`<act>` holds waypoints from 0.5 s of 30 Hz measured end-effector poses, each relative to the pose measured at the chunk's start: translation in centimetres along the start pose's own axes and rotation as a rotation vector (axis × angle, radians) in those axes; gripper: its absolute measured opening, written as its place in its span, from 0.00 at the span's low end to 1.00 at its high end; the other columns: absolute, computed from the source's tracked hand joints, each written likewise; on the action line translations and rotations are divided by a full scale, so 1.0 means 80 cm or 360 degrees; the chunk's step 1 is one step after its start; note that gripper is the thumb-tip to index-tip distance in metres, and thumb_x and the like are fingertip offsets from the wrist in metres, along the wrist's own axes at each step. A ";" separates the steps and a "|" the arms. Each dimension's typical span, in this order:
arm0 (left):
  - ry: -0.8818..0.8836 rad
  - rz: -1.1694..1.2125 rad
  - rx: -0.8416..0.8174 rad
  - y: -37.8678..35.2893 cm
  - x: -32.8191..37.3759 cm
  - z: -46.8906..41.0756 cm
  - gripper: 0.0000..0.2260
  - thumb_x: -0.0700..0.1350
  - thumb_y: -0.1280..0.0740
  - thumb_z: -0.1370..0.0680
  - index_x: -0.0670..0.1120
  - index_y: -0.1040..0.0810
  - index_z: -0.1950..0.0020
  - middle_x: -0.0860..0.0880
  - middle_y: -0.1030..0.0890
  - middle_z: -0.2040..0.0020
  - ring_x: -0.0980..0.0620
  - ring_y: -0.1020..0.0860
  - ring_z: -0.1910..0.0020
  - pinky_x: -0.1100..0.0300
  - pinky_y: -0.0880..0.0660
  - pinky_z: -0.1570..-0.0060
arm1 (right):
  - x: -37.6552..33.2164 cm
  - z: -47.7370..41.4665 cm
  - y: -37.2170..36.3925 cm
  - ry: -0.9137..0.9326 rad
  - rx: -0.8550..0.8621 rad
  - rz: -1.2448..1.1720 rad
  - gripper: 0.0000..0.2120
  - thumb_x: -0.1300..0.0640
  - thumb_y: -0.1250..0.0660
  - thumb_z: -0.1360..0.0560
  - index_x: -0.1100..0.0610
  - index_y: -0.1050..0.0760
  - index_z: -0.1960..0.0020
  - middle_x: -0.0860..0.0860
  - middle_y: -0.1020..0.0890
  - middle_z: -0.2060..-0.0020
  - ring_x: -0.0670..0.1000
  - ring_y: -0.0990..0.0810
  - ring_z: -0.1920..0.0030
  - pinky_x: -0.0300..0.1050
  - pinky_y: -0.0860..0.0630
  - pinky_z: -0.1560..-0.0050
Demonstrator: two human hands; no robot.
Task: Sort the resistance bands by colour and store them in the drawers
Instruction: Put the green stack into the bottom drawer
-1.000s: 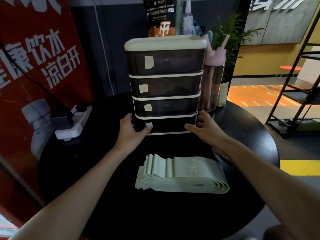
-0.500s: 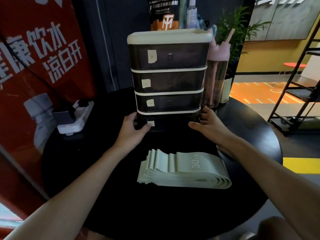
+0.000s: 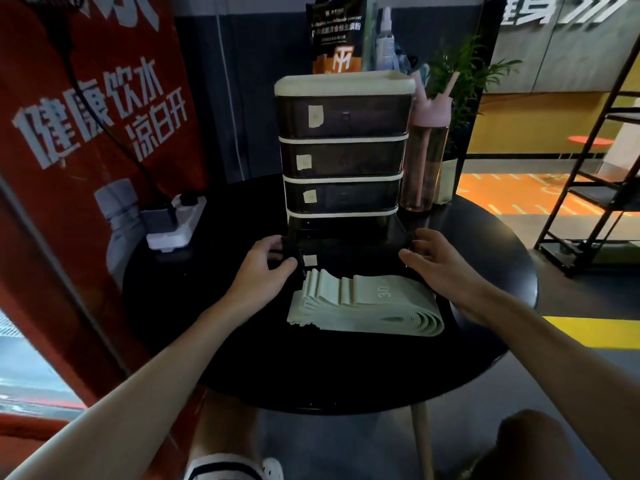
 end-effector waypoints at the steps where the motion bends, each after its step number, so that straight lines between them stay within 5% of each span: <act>1: 0.0005 0.0003 -0.0008 0.001 0.001 0.004 0.14 0.42 0.32 0.21 0.53 0.27 0.37 0.50 0.24 0.36 0.56 0.25 0.39 0.71 0.32 0.50 | -0.002 0.004 0.000 -0.0001 -0.0013 -0.0003 0.31 0.53 0.33 0.22 0.54 0.41 0.24 0.48 0.25 0.40 0.42 0.22 0.46 0.40 0.26 0.50; 5: 0.0087 0.0026 0.0042 0.009 -0.002 0.014 0.21 0.44 0.33 0.19 0.47 0.31 0.27 0.52 0.27 0.34 0.57 0.26 0.39 0.71 0.31 0.50 | -0.010 0.019 0.000 0.0002 -0.0027 0.0052 0.30 0.53 0.34 0.21 0.55 0.41 0.24 0.50 0.24 0.37 0.44 0.21 0.45 0.42 0.25 0.47; 9: 0.0090 0.0181 0.0082 0.015 0.012 0.031 0.07 0.47 0.37 0.18 0.50 0.21 0.42 0.49 0.20 0.45 0.53 0.22 0.45 0.60 0.26 0.48 | -0.025 0.039 -0.001 0.0081 -0.0076 0.0278 0.21 0.51 0.34 0.21 0.55 0.30 0.31 0.48 0.20 0.45 0.44 0.21 0.48 0.38 0.26 0.52; 12: 0.0118 0.0214 -0.0270 -0.011 0.032 0.044 0.12 0.50 0.41 0.16 0.48 0.20 0.42 0.50 0.18 0.45 0.54 0.20 0.45 0.61 0.28 0.49 | -0.031 0.054 -0.019 0.0127 -0.0302 0.0452 0.09 0.51 0.35 0.21 0.51 0.20 0.44 0.47 0.17 0.53 0.42 0.19 0.54 0.35 0.25 0.54; 15: 0.0127 0.0086 -0.0565 -0.040 0.044 0.054 0.17 0.55 0.41 0.17 0.48 0.21 0.37 0.53 0.23 0.34 0.56 0.26 0.33 0.59 0.32 0.35 | -0.032 0.058 -0.035 0.0131 -0.0432 0.0586 0.07 0.50 0.33 0.22 0.51 0.19 0.49 0.50 0.16 0.55 0.46 0.18 0.54 0.38 0.23 0.55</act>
Point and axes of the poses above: each hand's wrist, its own z-axis away from the middle knuckle, its own y-axis out of the back of the hand, x = y × z, the point moved 8 cm from there along -z, towards the middle knuckle
